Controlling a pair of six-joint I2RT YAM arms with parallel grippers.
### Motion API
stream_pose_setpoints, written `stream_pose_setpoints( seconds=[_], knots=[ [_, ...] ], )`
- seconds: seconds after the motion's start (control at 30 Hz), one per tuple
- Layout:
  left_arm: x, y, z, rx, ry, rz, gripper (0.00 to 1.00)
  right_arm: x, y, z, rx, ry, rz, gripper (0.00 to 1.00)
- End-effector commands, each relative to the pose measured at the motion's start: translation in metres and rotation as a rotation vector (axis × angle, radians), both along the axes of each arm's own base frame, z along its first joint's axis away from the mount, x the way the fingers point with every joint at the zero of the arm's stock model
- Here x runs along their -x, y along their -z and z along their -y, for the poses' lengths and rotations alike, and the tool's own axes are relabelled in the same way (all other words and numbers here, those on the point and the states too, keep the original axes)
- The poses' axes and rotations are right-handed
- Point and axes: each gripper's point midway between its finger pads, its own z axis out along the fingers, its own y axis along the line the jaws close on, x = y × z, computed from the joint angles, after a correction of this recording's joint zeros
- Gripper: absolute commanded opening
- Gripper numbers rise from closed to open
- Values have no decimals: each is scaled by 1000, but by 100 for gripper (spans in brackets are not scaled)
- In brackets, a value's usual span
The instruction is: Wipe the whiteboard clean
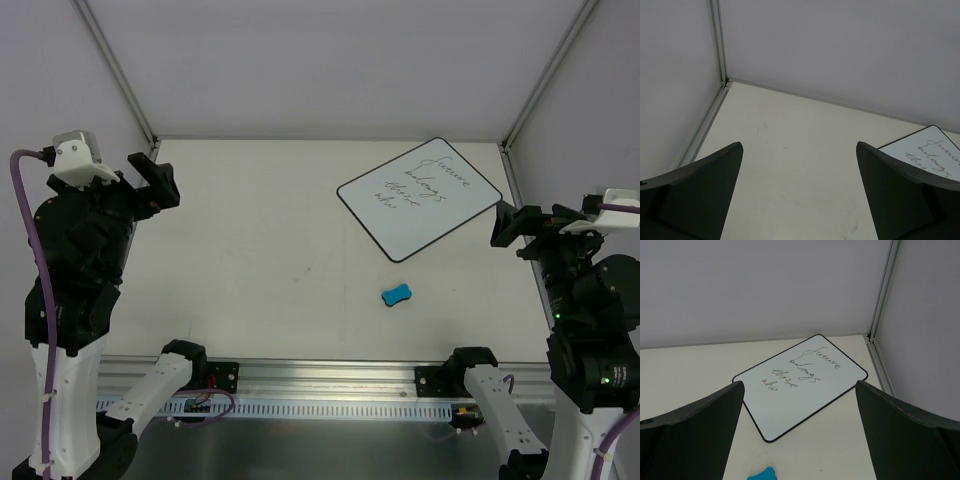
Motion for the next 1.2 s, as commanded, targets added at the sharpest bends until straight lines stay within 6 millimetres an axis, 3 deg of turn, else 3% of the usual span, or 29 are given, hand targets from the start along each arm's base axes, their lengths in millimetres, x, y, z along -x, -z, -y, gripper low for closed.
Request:
stream_pose_setpoints(
  seconds=[0.0,0.1,0.17,0.33,0.43,0.53,0.6,0.63,0.67,0.73,0.77,0.87,0.9,0.97,1.0,1.17],
  knots=[
    [-5,3,2,0,3,-9,99,-2,-5,-8,14,-49,23,99],
    [-15,24,10,23,30,-62,99,-15,10,-15,-21,-72,-35,99],
    [-21,40,19,41,62,-104,99,-32,30,-36,-51,-179,-118,99],
    [-39,106,42,103,136,-276,99,-69,82,-57,-177,-241,-306,99],
    [-45,141,53,123,172,-371,99,-96,133,-58,-220,-192,-468,99],
    [-46,174,64,154,204,-458,99,-119,187,-66,-140,-163,-623,99],
    [-46,198,68,165,215,-524,99,-127,213,-82,-88,-187,-683,96],
    [-45,204,72,178,229,-542,99,-137,219,-84,-79,-167,-677,94],
    [-45,210,73,184,233,-560,99,-146,238,-89,-70,-163,-731,89],
    [-45,224,77,191,248,-597,99,-160,250,-103,-65,-173,-751,86],
    [-44,226,79,193,256,-604,99,-168,272,-109,-45,-167,-810,85],
    [-44,235,79,186,258,-624,99,-181,292,-133,-17,-185,-869,84],
    [-44,238,79,182,257,-633,99,-184,314,-141,6,-184,-927,84],
    [-44,240,79,181,254,-637,99,-191,328,-153,-5,-184,-965,83],
    [-45,240,79,180,258,-638,99,-192,348,-161,6,-185,-1014,83],
    [-45,243,80,182,263,-646,99,-202,375,-186,-1,-193,-1076,78]
  ],
)
